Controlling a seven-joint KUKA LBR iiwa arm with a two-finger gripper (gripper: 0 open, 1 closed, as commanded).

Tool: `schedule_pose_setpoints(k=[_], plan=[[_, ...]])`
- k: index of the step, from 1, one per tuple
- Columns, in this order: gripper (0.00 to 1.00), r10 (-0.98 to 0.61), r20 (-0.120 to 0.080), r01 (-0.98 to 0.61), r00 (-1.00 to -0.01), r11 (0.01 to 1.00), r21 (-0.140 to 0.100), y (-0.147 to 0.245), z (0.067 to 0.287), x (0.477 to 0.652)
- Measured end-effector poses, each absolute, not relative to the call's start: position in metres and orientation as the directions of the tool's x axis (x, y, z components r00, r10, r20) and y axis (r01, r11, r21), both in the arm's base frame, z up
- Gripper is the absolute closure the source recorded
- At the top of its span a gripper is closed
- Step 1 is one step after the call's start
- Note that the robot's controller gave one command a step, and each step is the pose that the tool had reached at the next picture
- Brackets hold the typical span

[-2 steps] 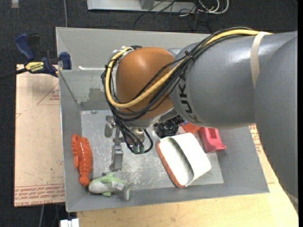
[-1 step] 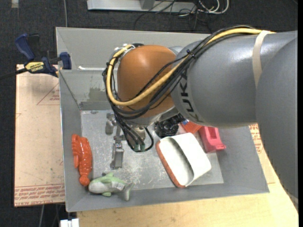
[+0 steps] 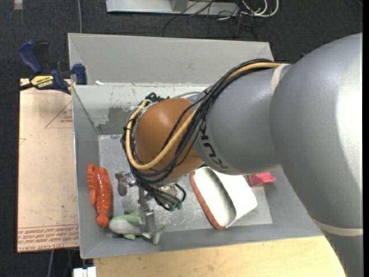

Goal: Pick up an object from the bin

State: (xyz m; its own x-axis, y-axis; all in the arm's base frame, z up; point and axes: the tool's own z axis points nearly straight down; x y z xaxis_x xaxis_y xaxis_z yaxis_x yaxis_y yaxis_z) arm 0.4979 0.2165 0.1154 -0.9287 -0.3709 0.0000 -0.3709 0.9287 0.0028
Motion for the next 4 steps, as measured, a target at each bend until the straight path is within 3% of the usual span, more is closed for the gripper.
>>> schedule_pose_setpoints(k=[1,2,3,4], plan=[[0.00,-0.284,0.001,-0.284,-0.959,0.959,0.003,0.215,0.135,0.485],[0.00,-0.370,0.000,-0.370,-0.929,0.929,0.003,0.225,0.127,0.480],[0.00,-0.461,-0.019,-0.461,-0.887,0.887,-0.001,0.232,0.073,0.488],[1.00,-0.519,-0.010,-0.519,-0.855,0.855,0.003,0.236,0.071,0.482]])
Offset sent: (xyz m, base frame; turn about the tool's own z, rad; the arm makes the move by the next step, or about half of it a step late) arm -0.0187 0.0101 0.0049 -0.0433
